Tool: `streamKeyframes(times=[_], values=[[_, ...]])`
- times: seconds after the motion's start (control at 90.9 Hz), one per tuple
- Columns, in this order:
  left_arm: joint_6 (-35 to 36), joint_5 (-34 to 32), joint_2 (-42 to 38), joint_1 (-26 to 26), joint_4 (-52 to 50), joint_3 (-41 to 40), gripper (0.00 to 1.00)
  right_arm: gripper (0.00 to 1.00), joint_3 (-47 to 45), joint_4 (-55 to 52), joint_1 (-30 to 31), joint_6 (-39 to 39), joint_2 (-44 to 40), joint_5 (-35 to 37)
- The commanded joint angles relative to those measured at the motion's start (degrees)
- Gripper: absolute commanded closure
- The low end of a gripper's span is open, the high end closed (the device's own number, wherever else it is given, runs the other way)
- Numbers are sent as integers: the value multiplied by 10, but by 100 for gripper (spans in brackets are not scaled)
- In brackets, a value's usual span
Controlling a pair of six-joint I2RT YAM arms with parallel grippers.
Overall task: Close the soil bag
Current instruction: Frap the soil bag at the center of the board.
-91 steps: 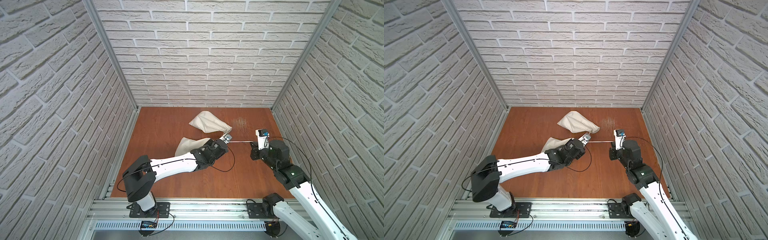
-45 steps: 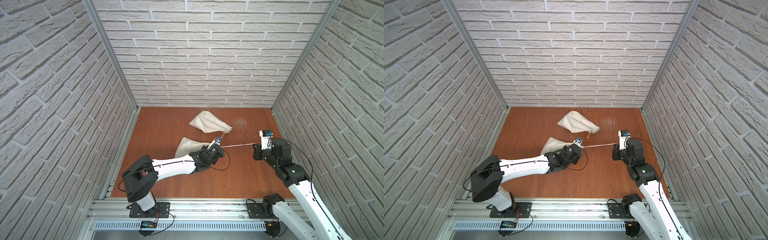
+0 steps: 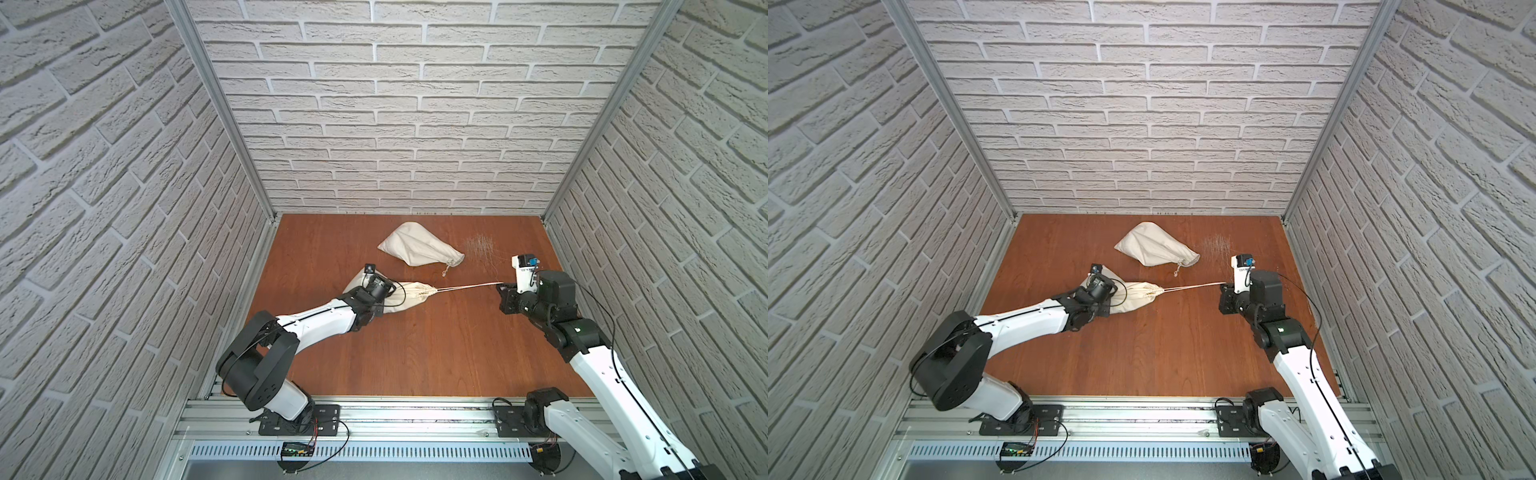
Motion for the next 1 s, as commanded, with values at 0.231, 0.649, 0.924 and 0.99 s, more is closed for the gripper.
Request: streamKeyframes(times=[0.231, 0.649, 0.924, 0.99], values=[[129, -95, -92, -37, 41, -37, 51, 97, 17, 127, 134, -17, 88, 35], [335, -68, -86, -219, 174, -16, 9, 97, 38, 94, 175, -33, 78, 75], [447, 78, 1, -220, 196, 33, 10, 97, 30, 74, 178, -38, 46, 93], [461, 92, 12, -219, 191, 40, 14, 97, 31, 67, 178, -40, 39, 95]])
